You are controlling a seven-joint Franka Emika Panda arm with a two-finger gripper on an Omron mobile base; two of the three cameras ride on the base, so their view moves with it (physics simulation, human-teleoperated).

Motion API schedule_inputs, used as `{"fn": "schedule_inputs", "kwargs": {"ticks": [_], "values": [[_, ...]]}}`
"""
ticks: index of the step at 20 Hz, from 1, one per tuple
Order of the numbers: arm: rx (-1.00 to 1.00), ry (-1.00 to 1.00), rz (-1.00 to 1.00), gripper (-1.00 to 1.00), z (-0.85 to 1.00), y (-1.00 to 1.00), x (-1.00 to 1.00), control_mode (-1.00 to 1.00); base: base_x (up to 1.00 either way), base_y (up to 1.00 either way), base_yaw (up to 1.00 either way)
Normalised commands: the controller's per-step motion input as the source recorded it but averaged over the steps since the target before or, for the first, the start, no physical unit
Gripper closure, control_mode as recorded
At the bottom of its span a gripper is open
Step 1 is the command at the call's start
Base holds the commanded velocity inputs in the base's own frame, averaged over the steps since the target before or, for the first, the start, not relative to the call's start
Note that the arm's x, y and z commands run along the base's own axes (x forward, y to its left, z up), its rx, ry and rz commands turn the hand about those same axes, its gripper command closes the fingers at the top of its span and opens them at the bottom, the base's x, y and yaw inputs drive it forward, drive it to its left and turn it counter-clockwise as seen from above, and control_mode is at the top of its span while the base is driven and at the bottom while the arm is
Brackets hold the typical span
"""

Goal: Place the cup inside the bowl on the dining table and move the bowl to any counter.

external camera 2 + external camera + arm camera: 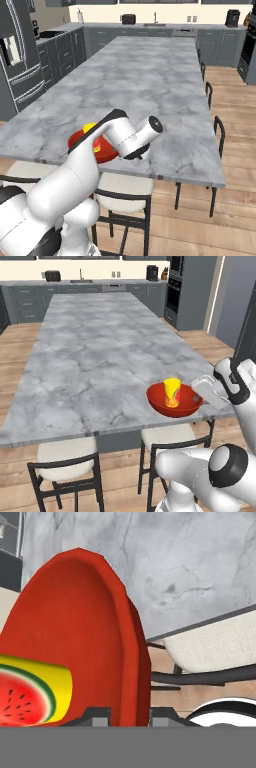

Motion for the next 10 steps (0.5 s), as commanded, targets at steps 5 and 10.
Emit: {"fn": "schedule_inputs", "kwargs": {"ticks": [5,10], "values": [[0.0,0.0,0.0,1.0,0.0,0.0,0.0,1.0,-0.23,0.63,0.0],[0.0,0.0,0.0,1.0,0.0,0.0,0.0,1.0,-0.19,0.8,0.0]]}}
